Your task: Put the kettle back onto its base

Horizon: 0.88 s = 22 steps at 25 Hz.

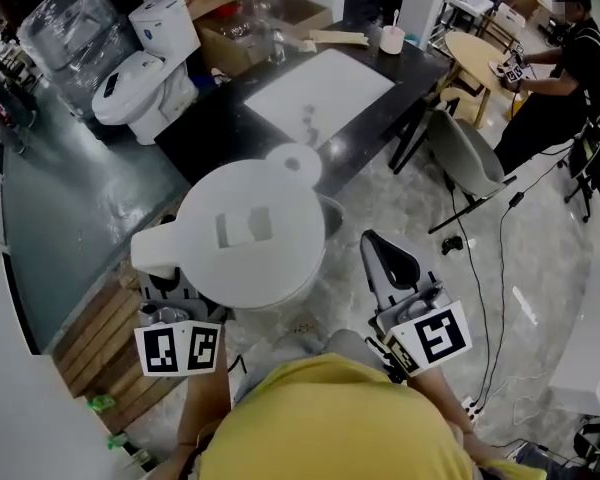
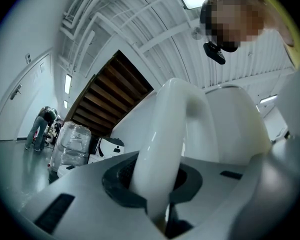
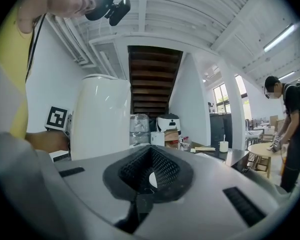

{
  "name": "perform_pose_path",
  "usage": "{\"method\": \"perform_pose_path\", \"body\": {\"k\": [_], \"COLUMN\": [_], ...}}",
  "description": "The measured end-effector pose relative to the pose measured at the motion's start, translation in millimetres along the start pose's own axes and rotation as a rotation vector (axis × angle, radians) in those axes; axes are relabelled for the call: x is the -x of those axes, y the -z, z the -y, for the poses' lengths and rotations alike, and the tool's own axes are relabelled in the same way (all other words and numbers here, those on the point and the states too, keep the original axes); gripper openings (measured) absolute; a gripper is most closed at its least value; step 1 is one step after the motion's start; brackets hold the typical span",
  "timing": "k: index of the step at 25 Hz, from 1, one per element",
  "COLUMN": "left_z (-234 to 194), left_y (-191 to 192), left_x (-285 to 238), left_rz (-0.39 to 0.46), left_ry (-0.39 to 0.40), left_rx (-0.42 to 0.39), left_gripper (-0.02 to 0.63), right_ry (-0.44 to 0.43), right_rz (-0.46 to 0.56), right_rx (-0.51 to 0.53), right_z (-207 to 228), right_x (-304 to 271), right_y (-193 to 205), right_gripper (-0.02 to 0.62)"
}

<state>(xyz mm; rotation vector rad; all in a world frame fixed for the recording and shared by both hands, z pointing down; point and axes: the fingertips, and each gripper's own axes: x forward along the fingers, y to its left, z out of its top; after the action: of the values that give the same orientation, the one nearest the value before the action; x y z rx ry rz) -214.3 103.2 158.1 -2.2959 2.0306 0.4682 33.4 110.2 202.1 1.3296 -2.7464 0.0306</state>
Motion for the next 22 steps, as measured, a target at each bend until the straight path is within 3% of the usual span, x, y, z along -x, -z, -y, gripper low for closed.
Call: {"method": "perform_pose_path", "body": {"k": [11, 22], "left_z": [-6, -4], "left_y": [22, 39], "left_x": [-60, -118], "left_rz": [-0.015, -0.001], "left_ry": [0.009, -0.023], "left_rx": [0.017, 0.02], "left_gripper": [0.057, 0.057], "right_ry": [0.037, -0.008], "right_rz": [-0.049, -0.039], "right_rx": [-0.027, -0.007], "right_z": [32, 76], "right_x": [-25, -72], "right_y": [14, 12], "right_gripper": [0.015, 0.015]}}
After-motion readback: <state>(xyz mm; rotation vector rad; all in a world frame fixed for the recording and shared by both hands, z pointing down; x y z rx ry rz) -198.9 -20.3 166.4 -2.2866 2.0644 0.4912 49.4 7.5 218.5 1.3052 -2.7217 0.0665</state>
